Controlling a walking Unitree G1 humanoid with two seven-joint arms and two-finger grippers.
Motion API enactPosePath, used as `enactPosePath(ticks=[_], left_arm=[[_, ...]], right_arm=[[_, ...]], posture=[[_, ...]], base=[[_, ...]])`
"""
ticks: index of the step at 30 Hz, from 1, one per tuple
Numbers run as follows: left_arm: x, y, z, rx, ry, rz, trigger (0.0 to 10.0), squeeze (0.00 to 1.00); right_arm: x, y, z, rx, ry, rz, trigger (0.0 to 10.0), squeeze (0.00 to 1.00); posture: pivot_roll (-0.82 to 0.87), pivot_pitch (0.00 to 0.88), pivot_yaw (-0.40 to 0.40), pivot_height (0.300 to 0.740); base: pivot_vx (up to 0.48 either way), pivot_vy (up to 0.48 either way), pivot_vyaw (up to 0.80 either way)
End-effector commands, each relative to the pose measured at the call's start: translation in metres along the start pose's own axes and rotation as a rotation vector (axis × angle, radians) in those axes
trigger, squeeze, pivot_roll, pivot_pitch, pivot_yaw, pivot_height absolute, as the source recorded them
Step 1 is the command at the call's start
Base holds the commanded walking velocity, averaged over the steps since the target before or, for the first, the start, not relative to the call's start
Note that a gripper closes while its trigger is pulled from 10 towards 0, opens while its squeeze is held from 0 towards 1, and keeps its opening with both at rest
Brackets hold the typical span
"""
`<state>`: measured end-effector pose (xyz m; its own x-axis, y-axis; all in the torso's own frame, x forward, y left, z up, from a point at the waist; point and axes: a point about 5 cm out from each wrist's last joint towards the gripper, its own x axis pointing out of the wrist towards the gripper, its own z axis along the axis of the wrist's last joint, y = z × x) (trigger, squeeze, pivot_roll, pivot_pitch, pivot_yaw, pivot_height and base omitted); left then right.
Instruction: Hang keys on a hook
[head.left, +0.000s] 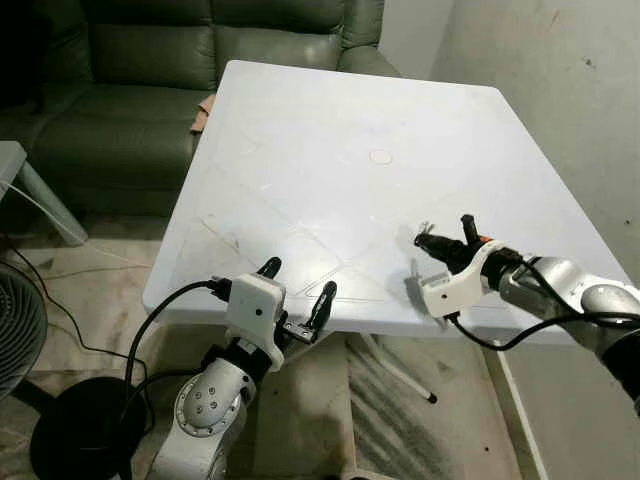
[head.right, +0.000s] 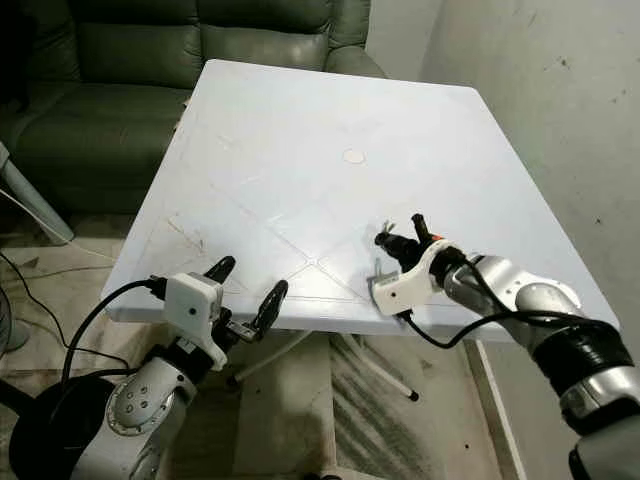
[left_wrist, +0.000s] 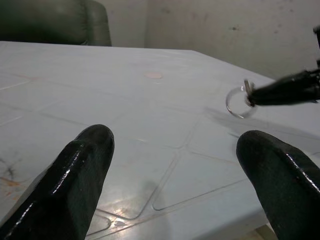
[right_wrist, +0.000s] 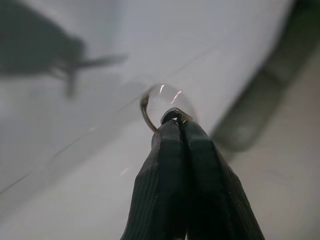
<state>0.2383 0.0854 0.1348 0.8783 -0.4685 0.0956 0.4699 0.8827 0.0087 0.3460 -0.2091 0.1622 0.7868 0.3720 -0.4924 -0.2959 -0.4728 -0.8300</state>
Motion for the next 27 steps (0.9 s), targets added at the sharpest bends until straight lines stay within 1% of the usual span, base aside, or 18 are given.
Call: enactPosePath(ticks=[1, 4, 6, 8, 9, 10, 11, 12, 13, 14, 15, 17, 18, 20, 22, 24, 25, 27], left_arm=[[0.001, -0.001, 0.000, -0.006, 0.000, -0.004, 10.0, 0.00], [0.001, -0.001, 0.000, -0.008, -0.002, -0.002, 10.0, 0.00], [0.000, -0.002, 0.001, -0.010, -0.004, 0.001, 10.0, 0.00], [0.000, -0.002, 0.001, -0.013, -0.005, 0.002, 10.0, 0.00], [0.000, -0.002, 0.001, -0.015, -0.006, 0.003, 10.0, 0.00], [0.000, -0.002, 0.001, -0.015, -0.006, 0.003, 10.0, 0.00], [0.000, -0.003, 0.001, -0.018, -0.006, 0.003, 10.0, 0.00], [0.000, -0.003, 0.001, -0.018, -0.006, 0.003, 10.0, 0.00], [0.001, -0.004, 0.001, -0.019, -0.007, 0.002, 10.0, 0.00], [0.001, -0.004, 0.001, -0.019, -0.007, 0.002, 10.0, 0.00], [0.002, -0.005, 0.002, -0.025, -0.012, 0.002, 10.0, 0.00], [0.003, -0.004, 0.002, -0.027, -0.013, 0.003, 10.0, 0.00], [0.003, -0.004, 0.002, -0.028, -0.013, 0.003, 10.0, 0.00], [0.003, -0.004, 0.002, -0.028, -0.013, 0.003, 10.0, 0.00], [0.003, -0.003, 0.002, -0.028, -0.014, 0.002, 10.0, 0.00], [0.003, -0.003, 0.003, -0.031, -0.014, 0.001, 10.0, 0.00], [0.004, -0.003, 0.003, -0.027, -0.014, -0.006, 10.0, 0.00], [0.005, -0.003, 0.003, -0.026, -0.014, -0.009, 10.0, 0.00]], right_arm=[[-0.009, 0.001, -0.012, 0.112, 0.027, 0.090, 10.0, 0.00], [-0.014, 0.000, -0.019, 0.245, 0.054, 0.133, 10.0, 0.00], [-0.018, -0.004, -0.022, 0.409, 0.025, 0.152, 10.0, 0.00], [-0.020, -0.009, -0.020, 0.441, -0.014, 0.138, 10.0, 0.00], [-0.018, -0.022, -0.012, 0.598, -0.112, 0.042, 10.0, 0.00], [-0.018, -0.022, -0.012, 0.598, -0.112, 0.042, 10.0, 0.00], [-0.015, -0.030, -0.007, 0.741, -0.168, -0.013, 10.0, 0.00], [-0.015, -0.030, -0.007, 0.741, -0.168, -0.013, 10.0, 0.00], [-0.013, -0.039, -0.001, 0.944, -0.261, -0.069, 10.0, 0.00], [-0.013, -0.039, -0.001, 0.944, -0.261, -0.069, 10.0, 0.00], [-0.014, -0.058, 0.003, 1.386, -0.488, -0.225, 10.0, 0.00], [-0.015, -0.065, 0.003, 1.622, -0.611, -0.309, 10.0, 0.00], [-0.016, -0.070, -0.003, 1.873, -0.710, -0.435, 10.0, 0.00], [-0.016, -0.070, -0.005, 2.009, -0.763, -0.467, 10.0, 0.00], [-0.006, -0.054, -0.010, 2.083, -0.581, -0.559, 10.0, 0.00], [-0.001, -0.042, -0.008, 2.066, -0.442, -0.615, 10.0, 0.00], [-0.005, -0.043, -0.004, 2.194, -0.556, -0.665, 10.0, 0.00], [-0.007, -0.045, 0.003, 2.237, -0.577, -0.645, 10.0, 0.00]], posture=[[0.04, 0.120, -0.083, 0.740], [0.04, 0.120, -0.083, 0.740], [0.05, 0.116, -0.088, 0.740], [0.05, 0.116, -0.088, 0.740], [0.05, 0.113, -0.093, 0.740], [0.05, 0.113, -0.093, 0.740], [0.05, 0.113, -0.093, 0.740], [0.05, 0.113, -0.093, 0.740], [0.05, 0.112, -0.093, 0.740], [0.05, 0.112, -0.093, 0.740], [0.05, 0.109, -0.093, 0.740], [0.05, 0.109, -0.092, 0.740], [0.05, 0.109, -0.092, 0.740], [0.05, 0.106, -0.085, 0.740], [0.04, 0.105, -0.081, 0.740], [0.04, 0.105, -0.079, 0.740], [0.04, 0.105, -0.074, 0.740], [0.04, 0.106, -0.072, 0.740]], base=[[0.000, 0.000, 0.00], [0.000, 0.000, 0.00], [0.000, 0.000, 0.00], [0.000, 0.000, 0.00], [0.000, 0.000, 0.00], [0.000, 0.000, 0.00], [0.000, 0.000, 0.00], [0.000, 0.000, 0.00], [0.000, 0.000, 0.00], [0.000, 0.000, 0.00], [0.000, 0.000, 0.00], [0.000, 0.000, 0.00], [0.000, 0.000, 0.00], [0.000, 0.000, 0.00], [0.000, 0.000, 0.00], [0.000, 0.000, 0.00], [0.000, 0.000, 0.00], [0.000, 0.000, 0.00]])
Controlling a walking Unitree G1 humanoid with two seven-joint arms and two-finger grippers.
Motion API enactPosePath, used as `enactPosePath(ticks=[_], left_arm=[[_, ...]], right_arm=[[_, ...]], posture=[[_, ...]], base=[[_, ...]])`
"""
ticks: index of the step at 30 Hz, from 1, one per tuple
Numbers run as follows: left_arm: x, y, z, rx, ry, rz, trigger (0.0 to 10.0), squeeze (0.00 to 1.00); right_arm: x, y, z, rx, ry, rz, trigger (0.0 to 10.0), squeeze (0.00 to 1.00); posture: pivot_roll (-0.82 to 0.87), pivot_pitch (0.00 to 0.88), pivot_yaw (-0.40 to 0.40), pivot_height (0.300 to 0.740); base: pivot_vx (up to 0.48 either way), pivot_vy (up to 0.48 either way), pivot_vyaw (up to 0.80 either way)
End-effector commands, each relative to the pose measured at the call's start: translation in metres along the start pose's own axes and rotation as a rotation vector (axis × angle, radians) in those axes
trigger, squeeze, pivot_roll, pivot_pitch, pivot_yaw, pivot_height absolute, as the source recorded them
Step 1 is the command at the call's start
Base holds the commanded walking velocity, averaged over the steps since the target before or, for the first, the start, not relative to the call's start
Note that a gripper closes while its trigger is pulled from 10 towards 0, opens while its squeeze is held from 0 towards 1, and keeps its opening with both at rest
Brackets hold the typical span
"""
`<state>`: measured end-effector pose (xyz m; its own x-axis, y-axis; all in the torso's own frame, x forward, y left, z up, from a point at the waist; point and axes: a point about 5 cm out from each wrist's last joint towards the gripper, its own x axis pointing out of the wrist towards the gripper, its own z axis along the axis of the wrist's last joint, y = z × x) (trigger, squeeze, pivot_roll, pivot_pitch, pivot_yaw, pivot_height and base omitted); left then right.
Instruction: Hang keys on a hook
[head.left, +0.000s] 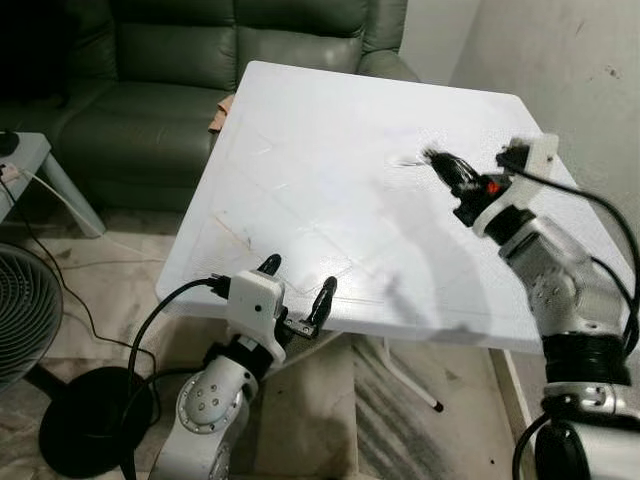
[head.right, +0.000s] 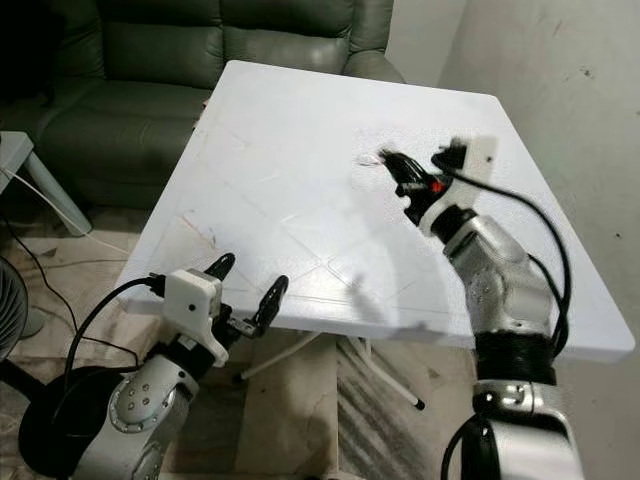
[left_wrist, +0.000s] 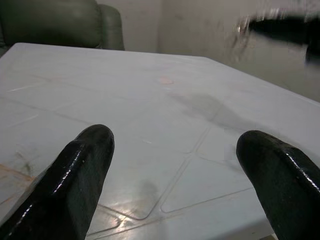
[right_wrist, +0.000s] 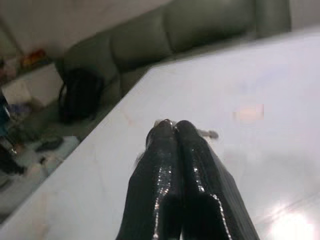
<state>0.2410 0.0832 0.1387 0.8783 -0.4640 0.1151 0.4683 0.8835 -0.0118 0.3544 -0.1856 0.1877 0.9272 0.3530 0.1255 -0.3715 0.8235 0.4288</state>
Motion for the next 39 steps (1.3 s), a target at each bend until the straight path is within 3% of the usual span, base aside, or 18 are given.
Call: enactPosePath(ticks=[1, 6, 10, 12, 13, 17, 21, 22, 28, 31, 39], left_arm=[[0.002, -0.002, 0.000, -0.007, 0.004, -0.012, 10.0, 0.00], [0.006, 0.004, 0.003, -0.016, -0.004, 0.009, 10.0, 0.00], [0.011, 0.021, 0.009, -0.051, -0.024, 0.091, 10.0, 0.00], [0.014, 0.034, 0.014, -0.076, -0.036, 0.143, 10.0, 0.00], [0.016, 0.045, 0.019, -0.074, -0.049, 0.187, 10.0, 0.00], [0.016, 0.075, 0.031, -0.094, -0.080, 0.301, 10.0, 0.00], [0.011, 0.090, 0.030, -0.084, -0.069, 0.353, 10.0, 0.00], [0.009, 0.096, 0.027, -0.100, -0.056, 0.374, 10.0, 0.00], [0.005, 0.104, 0.017, -0.098, -0.039, 0.417, 10.0, 0.00], [0.007, 0.106, 0.012, -0.060, -0.036, 0.424, 10.0, 0.00], [0.011, 0.113, -0.003, -0.128, -0.006, 0.421, 10.0, 0.00]], right_arm=[[-0.003, 0.009, 0.013, -0.019, -0.033, 0.015, 10.0, 0.00], [-0.004, 0.011, 0.016, 0.008, -0.092, -0.031, 10.0, 0.00], [-0.006, 0.015, 0.022, -0.045, -0.160, -0.059, 10.0, 0.00], [-0.008, 0.017, 0.026, -0.110, -0.212, -0.093, 10.0, 0.00], [-0.012, 0.021, 0.031, -0.192, -0.283, -0.106, 10.0, 0.00], [-0.022, 0.028, 0.032, -0.306, -0.353, -0.131, 10.0, 0.00], [-0.031, 0.028, 0.022, -0.347, -0.342, -0.142, 10.0, 0.00], [-0.037, 0.025, 0.011, -0.322, -0.326, -0.165, 10.0, 0.00], [-0.054, 0.020, -0.029, -0.297, -0.223, -0.238, 10.0, 0.00], [-0.061, 0.013, -0.049, -0.345, -0.163, -0.304, 10.0, 0.00], [-0.063, 0.010, -0.067, -0.368, -0.110, -0.319, 10.0, 0.00]], posture=[[0.04, 0.105, -0.070, 0.740], [0.04, 0.107, -0.069, 0.740], [0.04, 0.105, -0.068, 0.740], [0.04, 0.105, -0.068, 0.740], [0.04, 0.102, -0.066, 0.740], [0.04, 0.088, -0.060, 0.740], [0.03, 0.076, -0.052, 0.740], [0.03, 0.063, -0.043, 0.740], [0.03, 0.031, -0.026, 0.740], [0.03, 0.007, -0.018, 0.740], [0.01, 0.000, -0.007, 0.740]], base=[[0.000, 0.000, 0.00], [0.000, 0.000, 0.00], [0.000, 0.000, 0.00], [0.000, 0.000, 0.00], [0.000, 0.000, 0.00], [0.000, 0.000, 0.00], [0.000, 0.000, 0.00], [0.000, 0.000, 0.00], [0.000, 0.000, 0.00], [0.000, 0.000, 0.00], [0.000, 0.000, 0.00]])
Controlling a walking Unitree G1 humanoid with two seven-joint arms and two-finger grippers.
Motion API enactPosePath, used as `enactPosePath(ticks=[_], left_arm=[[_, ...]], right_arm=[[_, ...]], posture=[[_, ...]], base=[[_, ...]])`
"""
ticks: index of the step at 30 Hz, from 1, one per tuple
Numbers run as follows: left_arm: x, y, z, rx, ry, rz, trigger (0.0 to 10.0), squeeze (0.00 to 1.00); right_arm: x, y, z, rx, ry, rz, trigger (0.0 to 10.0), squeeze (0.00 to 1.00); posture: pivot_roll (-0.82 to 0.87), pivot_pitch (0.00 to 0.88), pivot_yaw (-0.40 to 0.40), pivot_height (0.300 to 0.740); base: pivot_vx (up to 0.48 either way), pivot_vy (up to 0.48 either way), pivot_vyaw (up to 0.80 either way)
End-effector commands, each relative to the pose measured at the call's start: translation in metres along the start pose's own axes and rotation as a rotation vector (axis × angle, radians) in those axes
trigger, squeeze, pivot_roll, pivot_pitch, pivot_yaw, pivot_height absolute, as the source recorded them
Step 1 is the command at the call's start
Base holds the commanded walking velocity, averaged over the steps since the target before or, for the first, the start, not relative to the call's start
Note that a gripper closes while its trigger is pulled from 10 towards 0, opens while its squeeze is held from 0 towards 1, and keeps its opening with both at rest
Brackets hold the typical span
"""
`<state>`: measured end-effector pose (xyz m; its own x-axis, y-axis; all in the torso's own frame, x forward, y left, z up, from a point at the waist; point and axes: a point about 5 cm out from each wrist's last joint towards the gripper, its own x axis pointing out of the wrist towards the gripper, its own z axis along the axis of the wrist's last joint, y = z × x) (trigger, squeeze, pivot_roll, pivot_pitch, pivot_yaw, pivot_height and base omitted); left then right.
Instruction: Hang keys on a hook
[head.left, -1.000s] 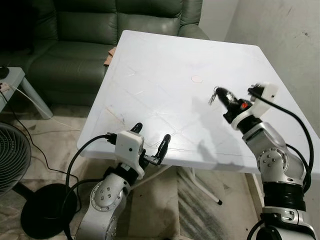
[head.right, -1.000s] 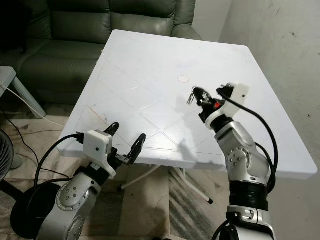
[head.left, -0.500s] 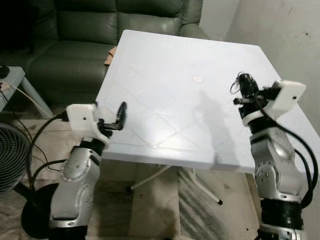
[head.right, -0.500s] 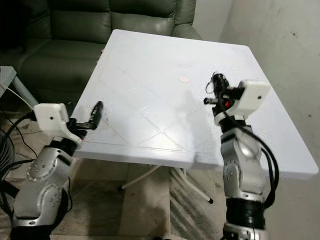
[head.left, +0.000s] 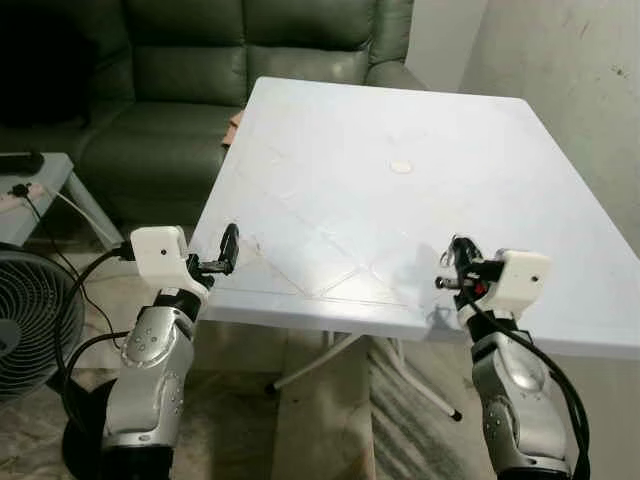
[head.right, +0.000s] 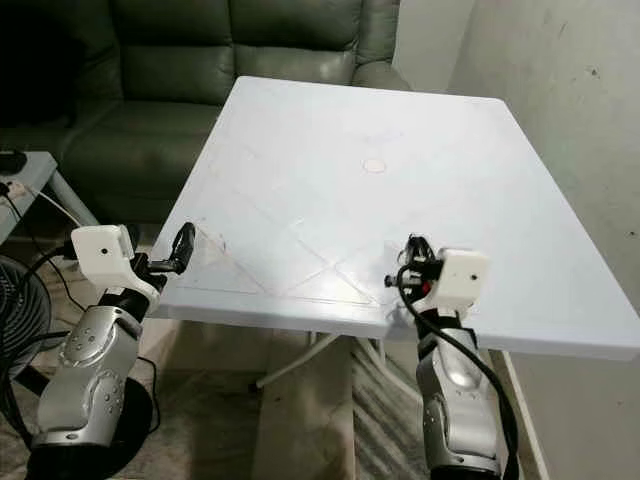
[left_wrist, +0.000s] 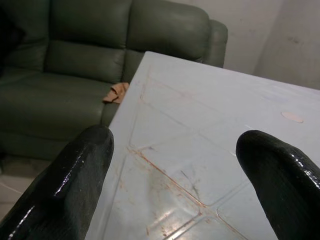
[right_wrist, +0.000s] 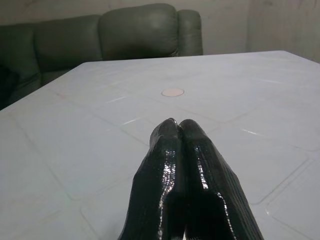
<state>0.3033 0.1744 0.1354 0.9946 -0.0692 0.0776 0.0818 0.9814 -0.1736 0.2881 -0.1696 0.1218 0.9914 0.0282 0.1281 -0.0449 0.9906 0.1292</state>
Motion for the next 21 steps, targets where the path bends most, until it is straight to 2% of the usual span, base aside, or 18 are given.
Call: enactPosePath(ticks=[1, 5, 7, 14, 21], left_arm=[[0.003, 0.006, -0.003, -0.018, 0.005, 0.003, 10.0, 0.00], [0.005, 0.012, -0.009, -0.025, 0.016, 0.020, 10.0, 0.00], [0.005, 0.014, -0.010, -0.018, 0.014, 0.027, 10.0, 0.00], [0.008, 0.019, -0.011, -0.009, 0.003, 0.032, 10.0, 0.00], [0.014, 0.021, -0.007, 0.005, -0.019, 0.039, 10.0, 0.00]], right_arm=[[0.001, 0.001, 0.000, -0.020, -0.011, 0.001, 10.0, 0.00], [0.001, 0.000, -0.009, -0.021, 0.005, 0.002, 10.0, 0.00], [0.000, -0.001, -0.012, -0.066, 0.022, 0.004, 10.0, 0.00], [0.003, -0.005, -0.019, -0.080, 0.059, -0.016, 10.0, 0.00], [0.009, -0.005, -0.018, -0.092, 0.062, -0.021, 10.0, 0.00]], posture=[[0.01, 0.000, -0.007, 0.740], [0.01, 0.000, -0.007, 0.740], [0.01, 0.000, -0.006, 0.740], [0.01, 0.000, -0.008, 0.740], [0.01, 0.000, -0.009, 0.740]], base=[[0.000, 0.000, 0.00], [0.000, 0.000, 0.00], [0.000, 0.000, 0.00], [0.000, 0.000, 0.00], [0.000, 0.000, -0.68]])
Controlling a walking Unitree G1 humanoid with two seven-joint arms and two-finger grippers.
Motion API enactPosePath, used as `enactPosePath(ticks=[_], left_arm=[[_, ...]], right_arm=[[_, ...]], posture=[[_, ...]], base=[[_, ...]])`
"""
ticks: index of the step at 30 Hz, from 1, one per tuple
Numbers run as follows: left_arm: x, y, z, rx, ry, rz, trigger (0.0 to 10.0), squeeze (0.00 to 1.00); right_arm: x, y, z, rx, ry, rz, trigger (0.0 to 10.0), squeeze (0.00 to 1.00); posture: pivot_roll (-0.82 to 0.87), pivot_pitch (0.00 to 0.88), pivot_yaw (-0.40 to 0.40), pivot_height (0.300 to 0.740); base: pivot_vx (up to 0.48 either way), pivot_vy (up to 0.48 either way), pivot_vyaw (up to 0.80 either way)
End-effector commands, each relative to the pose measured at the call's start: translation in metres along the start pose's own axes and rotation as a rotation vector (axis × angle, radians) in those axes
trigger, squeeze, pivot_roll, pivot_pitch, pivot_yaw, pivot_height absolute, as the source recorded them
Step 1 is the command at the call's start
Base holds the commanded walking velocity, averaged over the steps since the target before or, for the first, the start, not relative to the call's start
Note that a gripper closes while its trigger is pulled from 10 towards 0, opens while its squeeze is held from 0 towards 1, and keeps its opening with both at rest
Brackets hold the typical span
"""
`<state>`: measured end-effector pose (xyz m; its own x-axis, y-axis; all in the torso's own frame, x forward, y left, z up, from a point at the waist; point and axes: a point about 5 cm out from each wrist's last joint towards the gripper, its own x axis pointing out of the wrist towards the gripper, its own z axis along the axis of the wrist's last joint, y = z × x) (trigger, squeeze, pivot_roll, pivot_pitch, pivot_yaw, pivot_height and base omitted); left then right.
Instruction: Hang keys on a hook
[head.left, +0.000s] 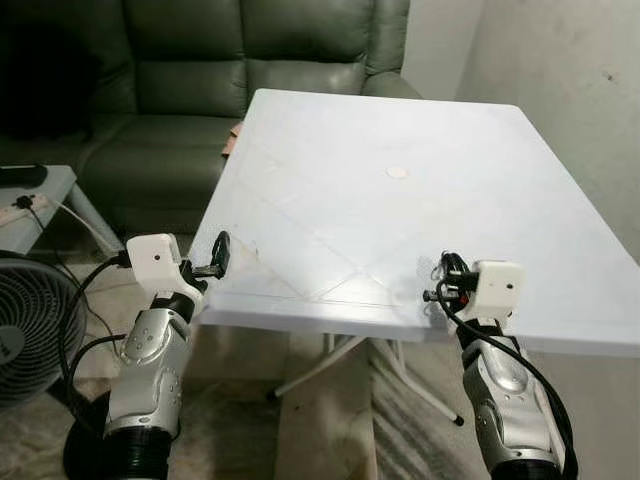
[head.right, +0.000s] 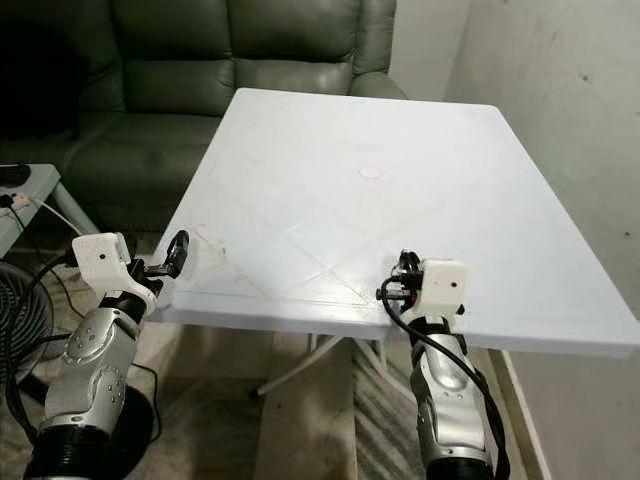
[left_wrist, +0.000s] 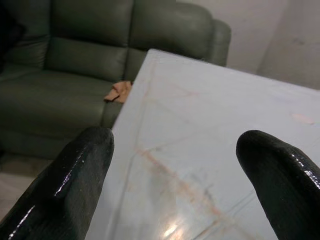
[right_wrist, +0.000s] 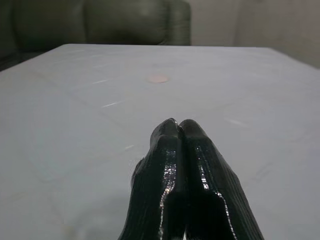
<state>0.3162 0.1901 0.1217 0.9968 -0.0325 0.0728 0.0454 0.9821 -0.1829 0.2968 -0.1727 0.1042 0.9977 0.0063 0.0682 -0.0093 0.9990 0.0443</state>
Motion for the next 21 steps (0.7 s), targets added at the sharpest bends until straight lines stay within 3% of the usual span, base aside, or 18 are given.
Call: enactPosePath(ticks=[1, 13, 21], left_arm=[[0.003, 0.002, 0.005, 0.012, -0.021, 0.002, 10.0, 0.00], [0.018, 0.002, 0.021, 0.031, -0.065, -0.022, 10.0, 0.00], [0.018, 0.011, 0.026, 0.053, -0.071, -0.015, 10.0, 0.00]], right_arm=[[0.002, 0.001, 0.000, -0.005, 0.003, 0.007, 10.0, 0.00], [0.015, -0.008, 0.014, -0.043, -0.036, -0.003, 10.0, 0.00], [0.019, -0.011, 0.016, -0.058, -0.039, 0.000, 10.0, 0.00]], posture=[[0.01, 0.000, -0.009, 0.740], [0.00, 0.000, -0.006, 0.740], [0.02, 0.000, -0.006, 0.740]], base=[[0.000, 0.000, -0.78], [0.000, 0.000, -0.78], [0.000, 0.000, -0.78]])
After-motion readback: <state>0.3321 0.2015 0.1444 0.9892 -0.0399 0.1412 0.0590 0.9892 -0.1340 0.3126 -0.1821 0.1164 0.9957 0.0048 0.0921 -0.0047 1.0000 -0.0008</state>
